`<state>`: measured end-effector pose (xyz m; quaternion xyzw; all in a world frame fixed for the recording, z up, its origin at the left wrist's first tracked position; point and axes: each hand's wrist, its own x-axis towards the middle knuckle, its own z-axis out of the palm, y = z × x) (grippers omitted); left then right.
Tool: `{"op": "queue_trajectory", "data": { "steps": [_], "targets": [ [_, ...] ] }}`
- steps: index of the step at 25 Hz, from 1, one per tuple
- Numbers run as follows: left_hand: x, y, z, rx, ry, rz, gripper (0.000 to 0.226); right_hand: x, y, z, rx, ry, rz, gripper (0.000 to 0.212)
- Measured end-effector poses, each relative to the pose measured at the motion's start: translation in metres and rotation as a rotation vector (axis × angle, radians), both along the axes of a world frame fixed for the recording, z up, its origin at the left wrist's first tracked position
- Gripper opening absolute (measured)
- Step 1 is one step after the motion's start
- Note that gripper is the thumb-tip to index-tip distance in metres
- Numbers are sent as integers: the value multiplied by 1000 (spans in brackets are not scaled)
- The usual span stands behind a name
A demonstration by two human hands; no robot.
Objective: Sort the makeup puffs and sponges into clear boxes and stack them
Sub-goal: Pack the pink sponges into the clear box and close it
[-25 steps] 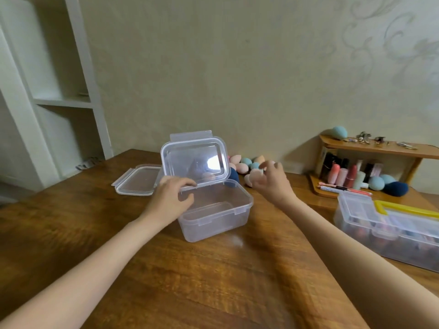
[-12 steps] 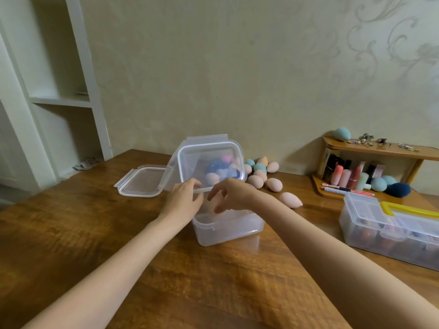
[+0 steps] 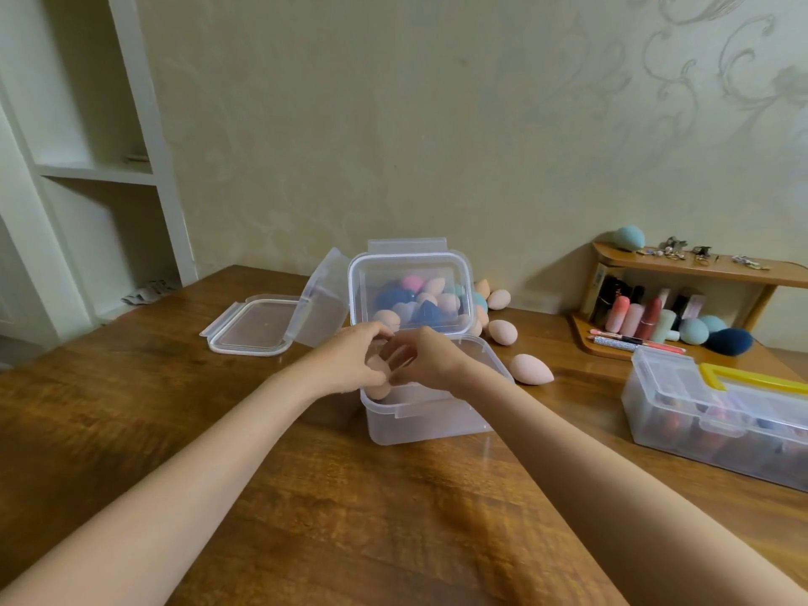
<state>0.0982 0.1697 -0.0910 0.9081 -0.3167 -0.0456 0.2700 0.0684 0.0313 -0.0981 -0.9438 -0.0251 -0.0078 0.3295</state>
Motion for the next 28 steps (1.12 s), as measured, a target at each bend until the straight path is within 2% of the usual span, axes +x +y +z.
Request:
{"op": "queue_trajectory", "data": {
  "steps": [3,5,6,8,10,11,13,14,15,16,19,20,21,22,24,26,28],
  "targets": [
    [2,-8,6,148,-96,-18,51,-10,-9,7,95,31,19,32],
    [3,-14,4,216,-159,-5,38,-16,-25,17,90,32,-27,27],
    [3,-17,2,232,-181,12,31,-17,-35,23,35,-9,-89,24],
    [0,-20,1,252,-214,47,25,-19,-62,39,-243,-150,-259,23],
    [-5,-23,0,279,-255,58,22,-28,-89,43,-452,-186,-379,21],
    [-6,-23,0,295,-271,56,21,-35,-98,40,-484,-126,-407,21],
    [-7,-22,1,313,-279,30,22,-47,-110,19,-482,122,-423,30],
    [-8,-20,3,315,-263,9,24,-52,-111,8,-452,237,-430,35],
    [-8,-18,4,312,-240,-12,26,-57,-110,1,-397,266,-441,37],
    [-8,-16,5,308,-221,-29,29,-59,-108,-1,-303,211,-467,36],
    [-10,-14,4,294,-205,-17,39,-51,-99,23,161,-150,-488,33],
    [-11,-15,4,282,-213,-7,40,-47,-95,36,283,-189,-434,35],
    [-11,-16,4,274,-220,0,41,-43,-88,46,319,-161,-355,37],
    [-12,-17,5,269,-225,8,42,-39,-79,51,266,-76,-271,39],
    [-13,-19,6,261,-224,11,45,-33,-56,49,0,132,-135,37],
    [-16,-18,7,249,-225,8,49,-28,-33,36,-196,198,-51,33],
    [-17,-16,6,241,-216,10,49,-22,-16,23,-231,201,-30,33]
  ]
}}
